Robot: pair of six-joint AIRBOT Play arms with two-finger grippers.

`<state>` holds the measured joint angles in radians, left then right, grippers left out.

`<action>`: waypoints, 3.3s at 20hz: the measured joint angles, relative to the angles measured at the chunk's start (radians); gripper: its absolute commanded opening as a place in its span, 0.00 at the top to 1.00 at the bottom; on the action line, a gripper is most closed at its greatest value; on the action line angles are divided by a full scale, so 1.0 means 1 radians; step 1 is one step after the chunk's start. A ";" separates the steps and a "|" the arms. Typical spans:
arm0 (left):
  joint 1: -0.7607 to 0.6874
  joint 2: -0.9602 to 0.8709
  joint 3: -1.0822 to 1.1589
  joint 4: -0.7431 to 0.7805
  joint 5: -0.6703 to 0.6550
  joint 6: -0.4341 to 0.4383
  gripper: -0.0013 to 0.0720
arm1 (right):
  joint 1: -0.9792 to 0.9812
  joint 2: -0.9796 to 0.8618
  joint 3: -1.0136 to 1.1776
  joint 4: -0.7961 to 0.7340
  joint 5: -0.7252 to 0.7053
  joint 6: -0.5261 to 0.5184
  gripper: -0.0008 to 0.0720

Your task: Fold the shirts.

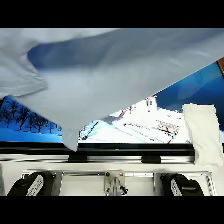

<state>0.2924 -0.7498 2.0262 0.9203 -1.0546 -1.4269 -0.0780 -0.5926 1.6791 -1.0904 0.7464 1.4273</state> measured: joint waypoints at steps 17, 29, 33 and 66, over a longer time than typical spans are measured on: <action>0.006 0.077 -0.508 0.211 -0.334 -0.008 0.94 | -0.007 -0.188 -0.343 -0.259 0.490 0.130 0.90; -0.290 -0.404 -0.911 -0.064 0.404 0.114 0.94 | 0.103 -0.741 -0.567 0.162 -0.225 0.175 0.90; -0.332 -0.529 -0.917 -0.081 0.381 0.099 0.25 | 0.142 -0.819 -0.571 0.199 -0.230 0.176 0.27; -0.207 -0.651 -1.205 0.024 -0.097 0.081 0.94 | -0.182 -0.674 -0.744 -0.076 0.487 0.076 0.18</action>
<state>0.0853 -1.4006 0.8207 0.9447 -1.1511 -1.3457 -0.2596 -1.2671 0.9352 -1.1664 1.2331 1.5028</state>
